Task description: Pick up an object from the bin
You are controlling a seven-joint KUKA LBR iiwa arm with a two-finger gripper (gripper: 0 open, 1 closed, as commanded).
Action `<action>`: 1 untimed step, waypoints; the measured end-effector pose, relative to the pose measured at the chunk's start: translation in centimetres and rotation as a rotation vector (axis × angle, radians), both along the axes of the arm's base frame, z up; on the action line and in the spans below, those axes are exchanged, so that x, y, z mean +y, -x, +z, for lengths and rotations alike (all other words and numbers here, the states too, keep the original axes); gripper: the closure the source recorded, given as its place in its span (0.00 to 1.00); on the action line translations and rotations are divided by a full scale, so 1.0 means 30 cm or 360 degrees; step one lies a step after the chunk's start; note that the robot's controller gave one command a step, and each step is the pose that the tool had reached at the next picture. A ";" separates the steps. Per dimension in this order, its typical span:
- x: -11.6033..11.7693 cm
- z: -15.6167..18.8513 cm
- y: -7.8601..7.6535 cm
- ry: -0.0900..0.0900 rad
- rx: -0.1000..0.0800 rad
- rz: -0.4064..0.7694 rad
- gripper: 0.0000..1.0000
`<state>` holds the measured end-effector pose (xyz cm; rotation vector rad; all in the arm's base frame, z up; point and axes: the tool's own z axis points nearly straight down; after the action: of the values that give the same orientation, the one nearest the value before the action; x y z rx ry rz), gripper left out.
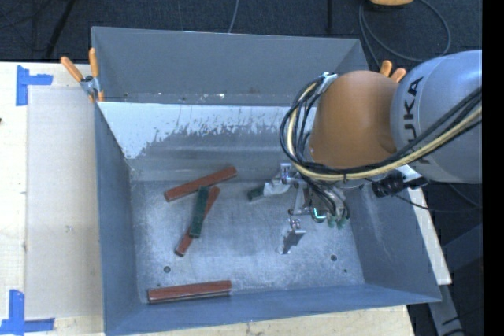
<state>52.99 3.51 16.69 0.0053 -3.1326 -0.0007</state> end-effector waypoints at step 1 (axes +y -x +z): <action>0.000 0.012 -0.006 -0.0001 -0.0012 -0.0001 0.00</action>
Offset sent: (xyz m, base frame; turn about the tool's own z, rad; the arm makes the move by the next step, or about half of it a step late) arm 0.0812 0.0167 -0.0387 0.0367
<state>53.17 3.51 17.06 0.0042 -3.1401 -0.0012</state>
